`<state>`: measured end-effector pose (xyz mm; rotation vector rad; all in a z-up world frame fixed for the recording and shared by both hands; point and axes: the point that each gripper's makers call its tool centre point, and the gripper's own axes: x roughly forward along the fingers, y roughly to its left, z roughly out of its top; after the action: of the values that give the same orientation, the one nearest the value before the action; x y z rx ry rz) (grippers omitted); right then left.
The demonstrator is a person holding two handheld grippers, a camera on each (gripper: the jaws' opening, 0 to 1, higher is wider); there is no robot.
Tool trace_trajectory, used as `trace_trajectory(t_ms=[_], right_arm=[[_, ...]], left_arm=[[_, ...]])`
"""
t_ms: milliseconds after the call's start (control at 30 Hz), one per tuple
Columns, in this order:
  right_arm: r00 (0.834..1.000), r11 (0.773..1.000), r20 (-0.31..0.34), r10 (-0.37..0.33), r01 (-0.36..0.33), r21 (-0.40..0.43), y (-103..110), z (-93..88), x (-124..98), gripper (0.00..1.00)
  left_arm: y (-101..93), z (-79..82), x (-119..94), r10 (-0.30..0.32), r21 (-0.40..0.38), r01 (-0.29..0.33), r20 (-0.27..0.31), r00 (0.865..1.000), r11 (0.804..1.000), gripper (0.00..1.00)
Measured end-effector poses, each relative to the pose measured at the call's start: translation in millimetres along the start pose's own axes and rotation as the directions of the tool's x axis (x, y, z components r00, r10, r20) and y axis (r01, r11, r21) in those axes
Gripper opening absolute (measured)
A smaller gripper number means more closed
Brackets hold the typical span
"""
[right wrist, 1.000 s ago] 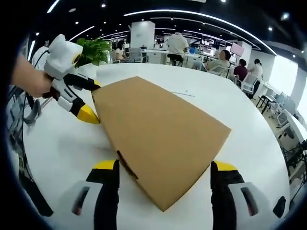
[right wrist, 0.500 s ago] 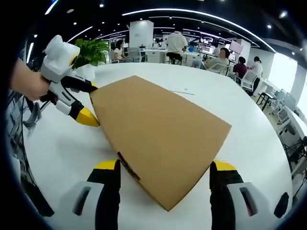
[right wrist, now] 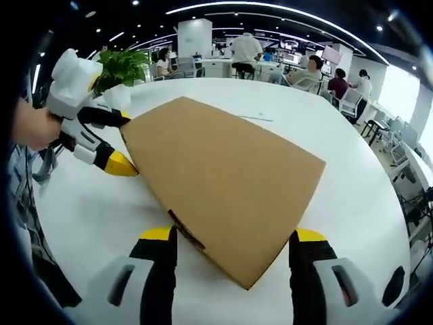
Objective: Operate the shoe box by opening the lid, removing the specified soft item, and placing it in the target area until the item is outside and the box remains undamaged.
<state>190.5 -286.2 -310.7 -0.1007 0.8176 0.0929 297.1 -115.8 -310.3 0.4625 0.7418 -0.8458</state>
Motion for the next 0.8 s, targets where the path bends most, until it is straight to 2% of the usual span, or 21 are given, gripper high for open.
trace_trajectory(t_ms=[200, 300, 400, 467, 567, 800], right_arm=[[1.000, 1.000, 0.019, 0.014, -0.014, -0.014, -0.2, -1.3, -2.1, 0.66], [1.000, 1.000, 0.011, 0.013, -0.013, -0.016, 0.1, -1.4, -2.5, 0.66], [0.999, 0.999, -0.011, 0.030, -0.030, -0.029, -1.2, 0.2, -3.9, 0.65], [0.999, 0.998, -0.026, 0.036, -0.037, -0.041, -1.2, 0.8, -5.1, 0.65], [0.999, 0.998, -0.029, 0.043, -0.044, -0.048, -0.9, 0.5, -5.6, 0.65], [0.997, 0.994, -0.018, 0.077, -0.078, -0.078, -0.3, -0.7, -6.7, 0.65]], left_arm=[[-0.2, -1.9, -3.7, 0.004, -0.009, -0.004, -0.008, 1.000, 1.000, 0.78], [-1.0, -2.7, -4.5, 0.011, -0.015, -0.011, -0.003, 1.000, 1.000, 0.78], [-3.4, -5.2, -7.4, 0.023, -0.038, -0.024, -0.024, 0.999, 0.999, 0.78], [-4.9, -7.6, -10.1, 0.027, -0.051, -0.027, -0.001, 1.000, 0.998, 0.78], [-5.9, -8.6, -11.3, 0.032, -0.060, -0.031, 0.009, 0.999, 0.998, 0.78], [-10.5, -15.1, -18.0, 0.053, -0.091, -0.055, -0.015, 0.998, 0.994, 0.78]])
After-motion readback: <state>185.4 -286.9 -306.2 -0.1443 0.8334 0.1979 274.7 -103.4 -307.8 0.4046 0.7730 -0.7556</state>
